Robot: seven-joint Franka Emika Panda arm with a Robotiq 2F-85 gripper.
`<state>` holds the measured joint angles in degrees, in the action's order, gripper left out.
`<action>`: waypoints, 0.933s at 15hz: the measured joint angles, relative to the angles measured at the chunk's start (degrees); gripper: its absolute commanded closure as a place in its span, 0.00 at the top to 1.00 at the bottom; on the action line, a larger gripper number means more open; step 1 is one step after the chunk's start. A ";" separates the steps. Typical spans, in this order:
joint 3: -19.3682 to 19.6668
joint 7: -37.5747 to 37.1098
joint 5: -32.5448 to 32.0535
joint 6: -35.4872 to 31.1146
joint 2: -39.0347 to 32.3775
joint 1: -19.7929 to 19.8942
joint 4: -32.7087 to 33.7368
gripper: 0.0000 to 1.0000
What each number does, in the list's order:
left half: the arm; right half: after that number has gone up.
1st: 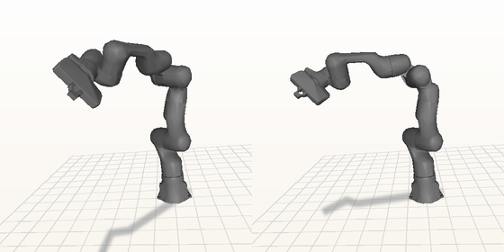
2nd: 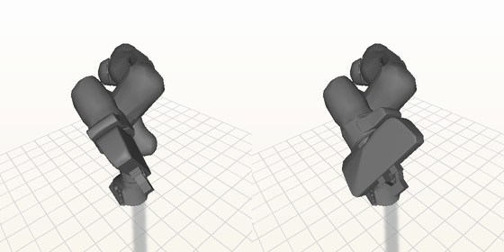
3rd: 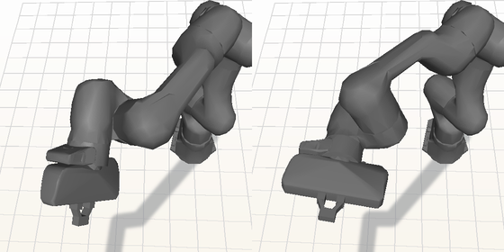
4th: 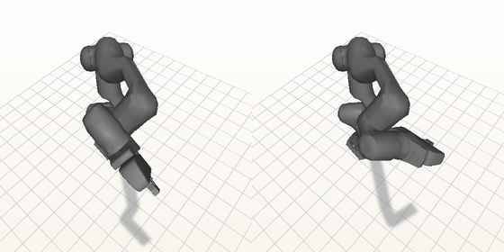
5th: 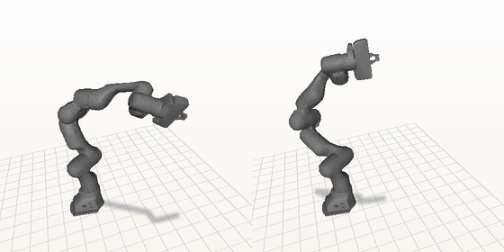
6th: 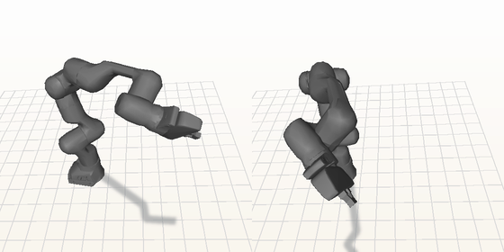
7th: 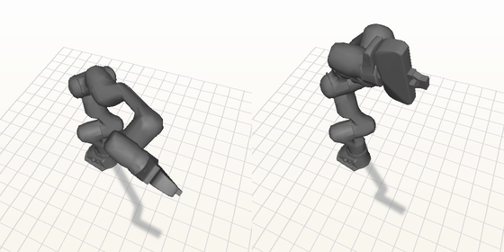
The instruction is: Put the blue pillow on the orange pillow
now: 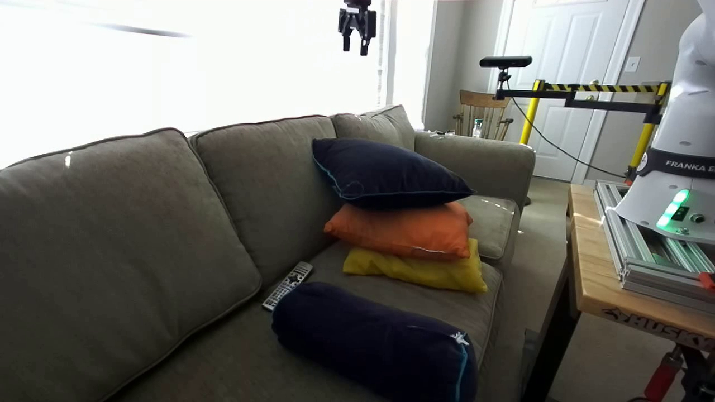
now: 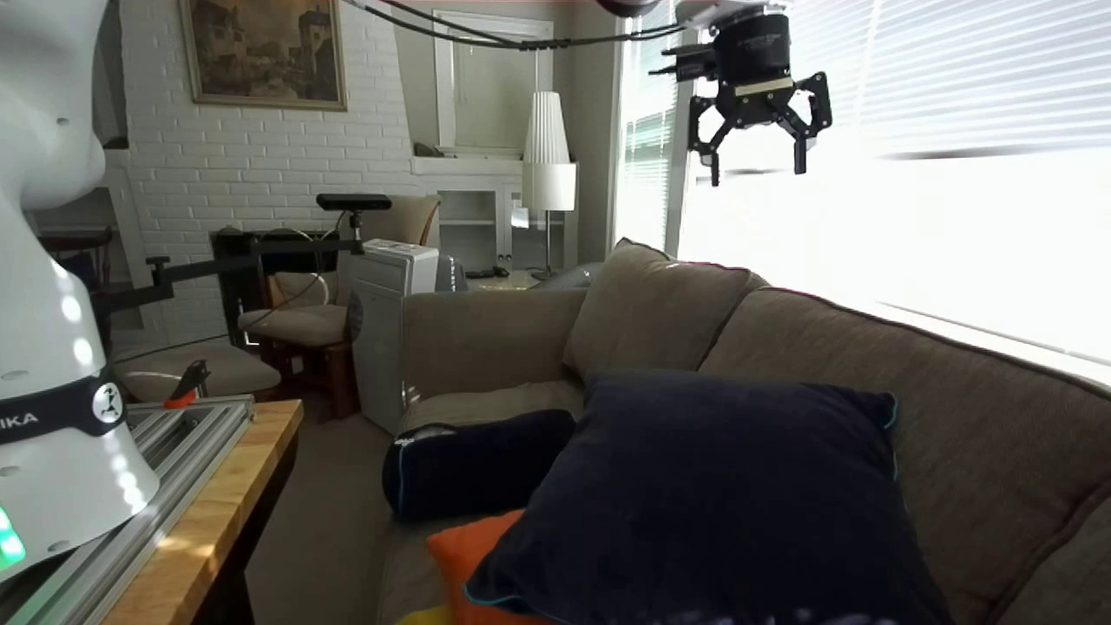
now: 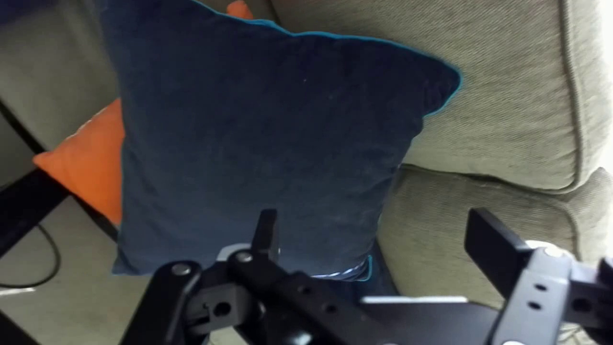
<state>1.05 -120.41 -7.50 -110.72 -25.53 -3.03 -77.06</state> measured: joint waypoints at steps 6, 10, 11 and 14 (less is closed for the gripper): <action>1.64 -0.03 7.34 1.18 12.00 2.42 -16.39 1.00; 2.56 -1.75 7.40 -3.14 19.79 2.60 -27.58 1.00; 2.69 -2.57 7.40 -4.03 21.81 2.70 -30.47 1.00; 2.74 -5.13 7.40 -5.89 28.15 3.42 -39.35 1.00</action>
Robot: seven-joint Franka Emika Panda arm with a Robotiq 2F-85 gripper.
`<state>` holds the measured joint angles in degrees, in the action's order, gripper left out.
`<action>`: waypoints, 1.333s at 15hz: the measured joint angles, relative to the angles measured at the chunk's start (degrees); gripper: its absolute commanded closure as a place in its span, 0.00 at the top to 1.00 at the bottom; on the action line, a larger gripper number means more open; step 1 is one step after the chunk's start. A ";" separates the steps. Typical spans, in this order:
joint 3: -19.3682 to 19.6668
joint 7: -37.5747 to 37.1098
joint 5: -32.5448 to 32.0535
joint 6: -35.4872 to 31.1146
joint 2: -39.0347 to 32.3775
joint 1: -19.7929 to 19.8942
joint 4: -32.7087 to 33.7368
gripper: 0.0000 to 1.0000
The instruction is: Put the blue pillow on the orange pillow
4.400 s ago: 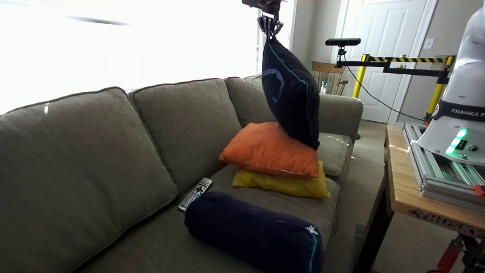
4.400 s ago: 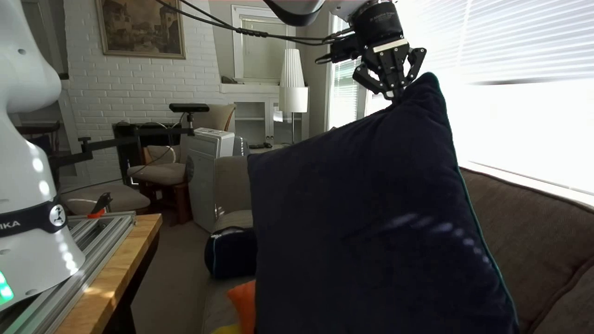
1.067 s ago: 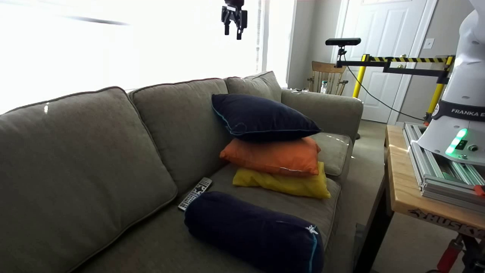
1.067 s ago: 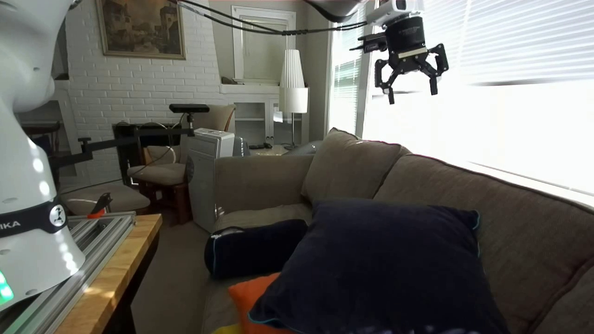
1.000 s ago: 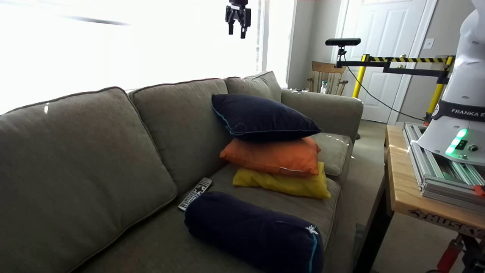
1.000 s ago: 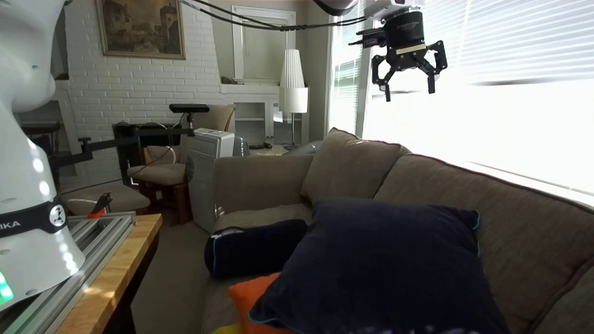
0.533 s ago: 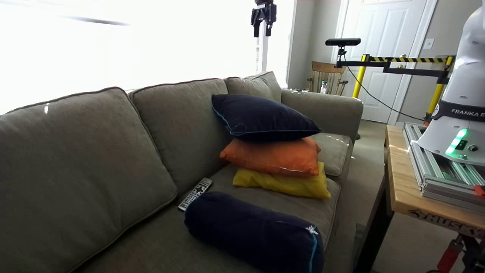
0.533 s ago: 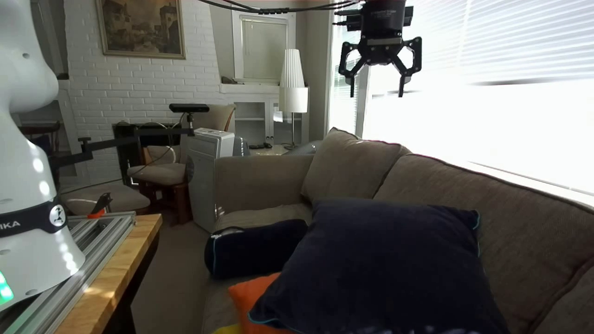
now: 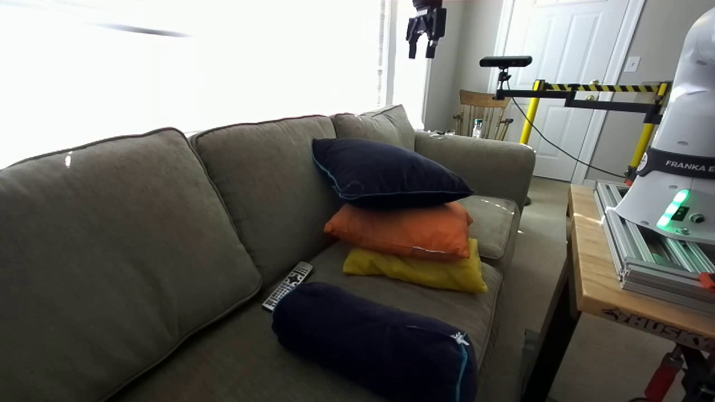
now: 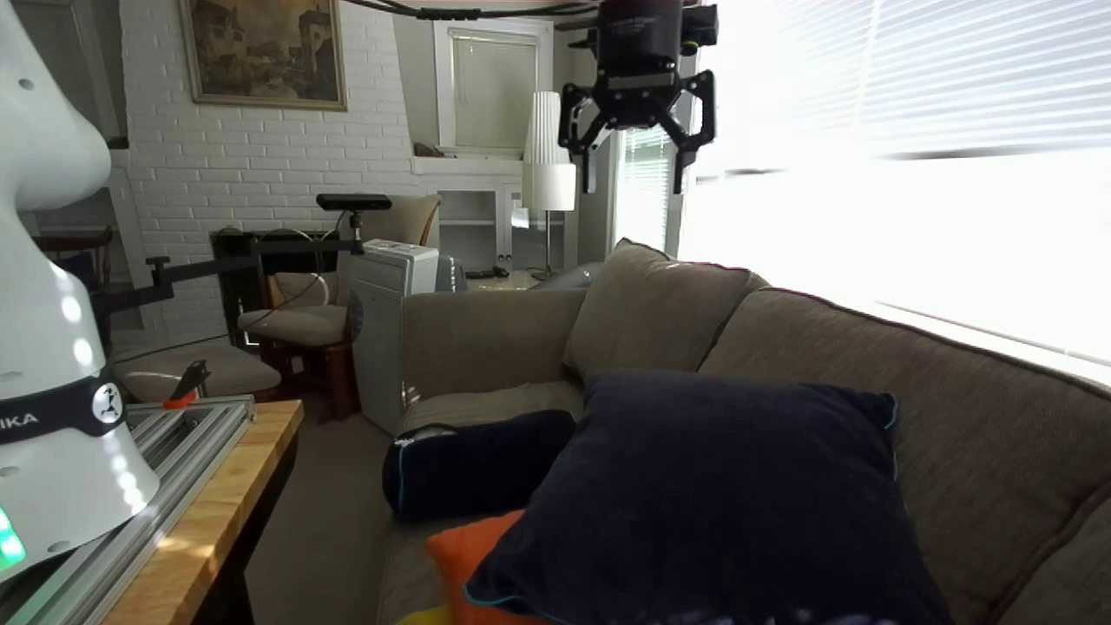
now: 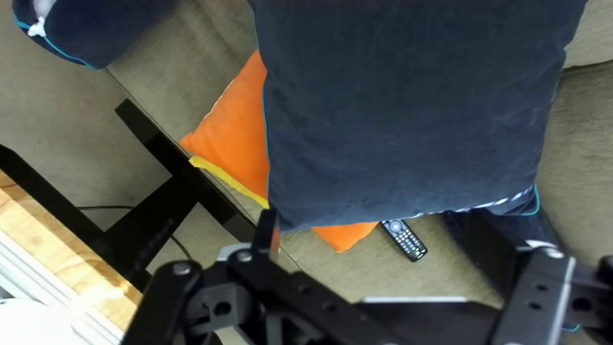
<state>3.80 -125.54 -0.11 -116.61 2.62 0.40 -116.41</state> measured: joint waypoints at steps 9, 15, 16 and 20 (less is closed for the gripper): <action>-0.16 -2.49 0.00 -4.06 19.81 5.64 -24.46 1.00; -0.49 -2.54 0.00 -4.44 23.33 6.41 -27.52 1.00; -0.52 -2.56 0.00 -4.45 23.33 6.42 -27.52 1.00; -0.55 -2.61 0.00 -4.46 23.33 6.42 -27.52 1.00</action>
